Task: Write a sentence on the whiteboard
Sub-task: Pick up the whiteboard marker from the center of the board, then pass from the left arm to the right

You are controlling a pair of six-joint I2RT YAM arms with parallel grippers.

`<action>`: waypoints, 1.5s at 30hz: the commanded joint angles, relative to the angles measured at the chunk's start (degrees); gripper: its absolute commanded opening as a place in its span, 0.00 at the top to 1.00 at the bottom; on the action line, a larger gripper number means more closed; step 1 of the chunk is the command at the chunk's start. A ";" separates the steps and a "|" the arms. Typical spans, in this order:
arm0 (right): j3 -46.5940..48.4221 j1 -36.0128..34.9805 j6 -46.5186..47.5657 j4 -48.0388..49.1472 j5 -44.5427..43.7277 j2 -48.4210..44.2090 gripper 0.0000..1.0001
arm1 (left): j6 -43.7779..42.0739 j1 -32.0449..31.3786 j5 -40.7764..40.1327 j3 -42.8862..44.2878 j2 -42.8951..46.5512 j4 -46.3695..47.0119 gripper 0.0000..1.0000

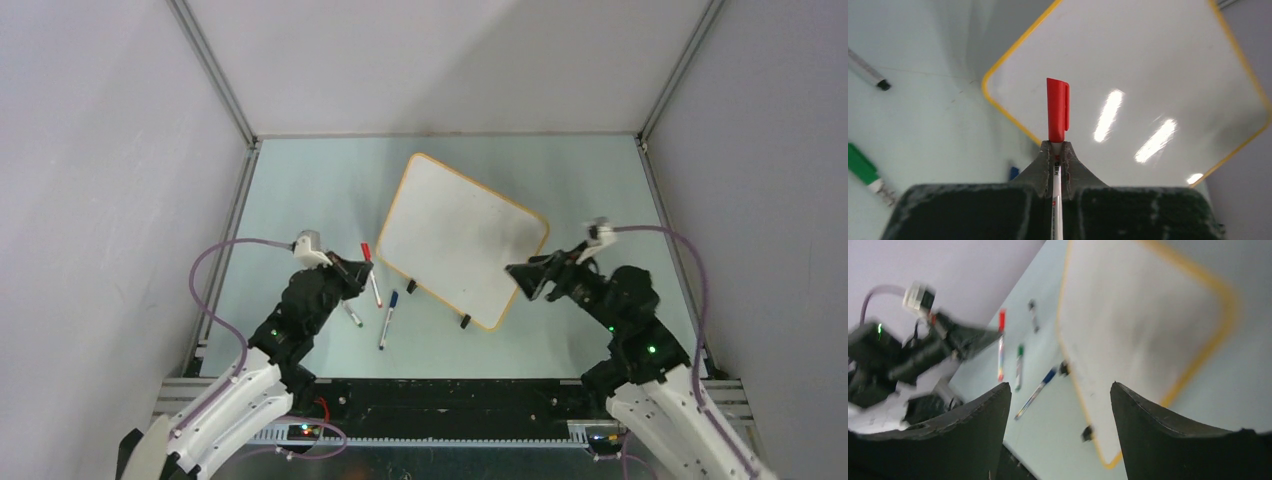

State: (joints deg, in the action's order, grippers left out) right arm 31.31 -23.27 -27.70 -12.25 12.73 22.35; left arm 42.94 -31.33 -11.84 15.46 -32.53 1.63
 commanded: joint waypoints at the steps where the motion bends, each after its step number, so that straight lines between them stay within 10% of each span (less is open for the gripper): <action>1: 2.82 -16.40 0.35 10.06 -0.26 8.71 0.23 | 11.68 0.31 1.95 8.50 -1.96 -2.10 1.00; 10: 4.09 -45.55 7.94 34.73 -27.56 28.95 0.20 | 22.06 0.24 9.54 14.02 -2.70 -0.63 1.00; 19: 22.94 -41.30 3.53 10.17 -17.77 34.57 0.23 | -9.39 -0.63 22.17 9.48 2.69 4.68 1.00; 32: 42.94 -38.16 2.28 -21.31 -14.46 43.35 0.33 | -25.34 -14.42 21.31 2.84 2.31 18.20 1.00; 45: 43.67 -34.79 5.33 -29.62 -5.83 46.08 0.45 | -36.67 -23.91 18.50 1.85 -0.73 17.02 1.00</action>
State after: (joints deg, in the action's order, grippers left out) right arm 72.14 -58.74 -23.62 -39.81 2.61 67.09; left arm 11.16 -53.69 7.60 17.96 -33.95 16.53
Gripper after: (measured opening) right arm 0.547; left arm 0.021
